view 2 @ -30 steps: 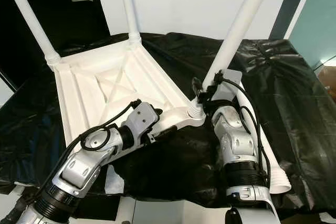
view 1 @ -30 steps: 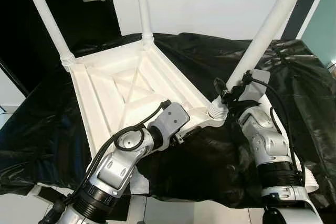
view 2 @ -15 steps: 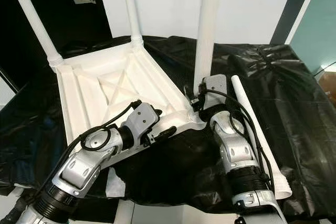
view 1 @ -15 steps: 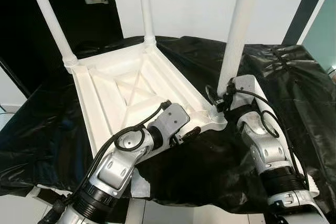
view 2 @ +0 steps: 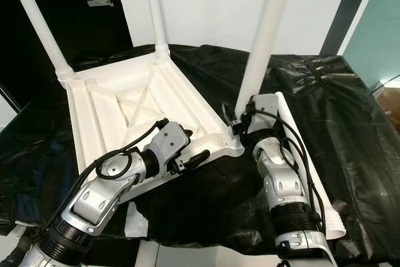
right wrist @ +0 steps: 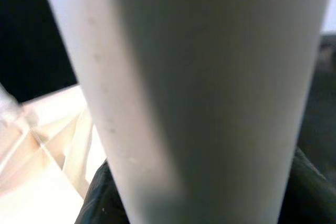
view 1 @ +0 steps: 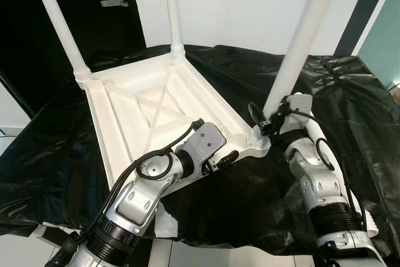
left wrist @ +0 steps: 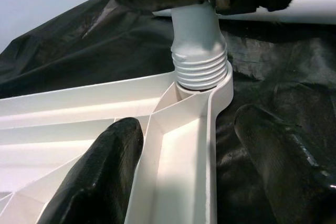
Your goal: Building children table
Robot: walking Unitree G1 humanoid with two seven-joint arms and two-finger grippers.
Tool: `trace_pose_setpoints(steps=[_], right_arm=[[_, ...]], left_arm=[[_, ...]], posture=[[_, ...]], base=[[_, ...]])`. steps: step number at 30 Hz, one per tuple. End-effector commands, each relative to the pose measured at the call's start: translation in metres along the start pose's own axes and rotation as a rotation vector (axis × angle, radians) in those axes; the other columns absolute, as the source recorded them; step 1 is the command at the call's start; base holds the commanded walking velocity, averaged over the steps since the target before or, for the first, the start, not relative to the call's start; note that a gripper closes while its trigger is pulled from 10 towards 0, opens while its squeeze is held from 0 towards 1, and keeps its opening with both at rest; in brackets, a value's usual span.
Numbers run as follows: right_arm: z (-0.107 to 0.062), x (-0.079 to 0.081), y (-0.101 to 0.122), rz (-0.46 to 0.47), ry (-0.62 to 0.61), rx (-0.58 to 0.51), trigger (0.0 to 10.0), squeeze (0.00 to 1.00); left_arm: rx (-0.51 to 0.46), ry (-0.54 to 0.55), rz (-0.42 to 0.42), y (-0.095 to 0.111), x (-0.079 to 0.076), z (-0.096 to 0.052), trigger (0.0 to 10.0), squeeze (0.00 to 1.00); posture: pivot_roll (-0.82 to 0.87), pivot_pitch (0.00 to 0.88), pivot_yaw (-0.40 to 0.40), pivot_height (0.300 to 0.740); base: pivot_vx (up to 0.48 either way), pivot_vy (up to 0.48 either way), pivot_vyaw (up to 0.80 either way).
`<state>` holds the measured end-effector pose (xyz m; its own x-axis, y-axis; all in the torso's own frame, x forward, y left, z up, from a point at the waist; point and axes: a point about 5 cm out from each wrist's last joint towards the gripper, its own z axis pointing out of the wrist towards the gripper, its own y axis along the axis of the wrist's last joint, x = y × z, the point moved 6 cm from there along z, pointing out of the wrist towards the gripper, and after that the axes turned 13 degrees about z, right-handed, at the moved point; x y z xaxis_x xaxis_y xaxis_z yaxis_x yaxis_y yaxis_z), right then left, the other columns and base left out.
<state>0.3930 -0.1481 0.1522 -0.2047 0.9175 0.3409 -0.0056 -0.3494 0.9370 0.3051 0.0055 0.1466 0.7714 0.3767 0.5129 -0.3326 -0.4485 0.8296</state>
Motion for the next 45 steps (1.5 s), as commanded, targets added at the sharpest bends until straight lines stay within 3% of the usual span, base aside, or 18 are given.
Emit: trace_pose_setpoints(steps=[1,3,6,7,9,11,20,26,29,30,32,36,39,42,45], right_arm=[[-0.011,-0.023,-0.042,0.091,-0.108,0.149,10.0,0.0],[-0.011,-0.023,-0.042,0.108,-0.118,0.148,10.0,0.0],[-0.012,-0.015,-0.046,-0.12,-0.051,0.168,10.0,0.0],[-0.012,-0.015,-0.046,-0.12,-0.051,0.168,10.0,0.0],[-0.016,-0.009,-0.053,-0.256,0.008,0.187,10.0,0.0],[-0.019,-0.007,-0.058,-0.319,0.041,0.204,10.0,0.0],[-0.029,-0.008,-0.064,-0.36,0.115,0.212,10.0,0.0],[-0.033,-0.006,-0.06,-0.338,0.171,0.177,10.0,0.0],[-0.035,-0.005,-0.059,-0.364,0.205,0.171,10.0,0.0],[-0.038,-0.003,-0.064,-0.435,0.246,0.198,10.0,0.0],[-0.039,-0.003,-0.067,-0.468,0.262,0.212,10.0,0.0],[-0.039,-0.007,-0.069,-0.449,0.232,0.223,10.0,0.0],[-0.032,-0.012,-0.063,-0.247,0.163,0.233,10.0,0.0],[-0.031,-0.013,-0.063,-0.234,0.158,0.23,10.0,0.0],[-0.029,-0.014,-0.061,-0.165,0.14,0.232,10.0,0.0]], left_arm=[[-0.005,-0.006,0.019,0.004,0.002,-0.001,10.0,0.0],[-0.006,-0.006,0.02,0.004,0.002,-0.001,10.0,0.0],[-0.007,-0.008,0.023,0.004,0.002,-0.002,10.0,0.0],[-0.007,-0.008,0.023,0.004,0.002,-0.002,10.0,0.0],[-0.007,-0.012,0.026,0.004,0.002,-0.002,10.0,0.0],[-0.006,-0.015,0.027,0.004,0.001,-0.002,10.0,0.0],[-0.006,-0.013,0.032,0.005,0.002,-0.002,10.0,0.0],[-0.006,-0.016,0.035,0.005,0.002,-0.002,10.0,0.0],[-0.006,-0.018,0.036,0.006,0.001,-0.002,10.0,0.0],[-0.008,-0.02,0.035,0.007,0.001,-0.001,10.0,0.0],[-0.008,-0.021,0.035,0.008,0.001,-0.002,10.0,0.0],[-0.009,-0.021,0.036,0.009,0.001,-0.002,10.0,0.0],[-0.008,-0.018,0.035,0.009,0.001,-0.003,10.0,0.0],[-0.008,-0.018,0.035,0.009,0.001,-0.003,10.0,0.0],[-0.008,-0.018,0.034,0.009,0.001,-0.004,10.0,0.0]], posture=[[-0.02,0.0,0.016,0.74],[-0.02,0.0,0.016,0.74],[-0.02,0.0,0.017,0.74],[-0.02,0.0,0.017,0.74],[-0.02,0.0,0.016,0.74],[-0.02,0.0,0.016,0.74],[-0.02,0.0,0.019,0.74],[-0.02,0.0,0.024,0.74],[-0.02,0.0,0.028,0.74],[-0.02,0.0,0.028,0.74],[-0.02,0.0,0.028,0.74],[-0.01,0.0,0.027,0.74],[-0.01,0.01,0.028,0.74],[-0.01,0.01,0.028,0.74],[-0.01,0.013,0.027,0.74]], base=[[0.0,0.0,0.0],[0.0,0.0,0.0],[0.0,0.0,0.0],[0.0,0.0,0.0],[0.0,0.0,0.0],[0.0,0.0,0.0],[0.0,0.0,0.0],[0.0,0.0,0.0],[0.0,0.0,0.0],[0.0,0.0,0.0],[0.0,0.0,0.0],[0.0,0.0,0.0],[0.0,0.0,0.0],[0.0,0.0,0.0],[0.0,0.0,0.0]])
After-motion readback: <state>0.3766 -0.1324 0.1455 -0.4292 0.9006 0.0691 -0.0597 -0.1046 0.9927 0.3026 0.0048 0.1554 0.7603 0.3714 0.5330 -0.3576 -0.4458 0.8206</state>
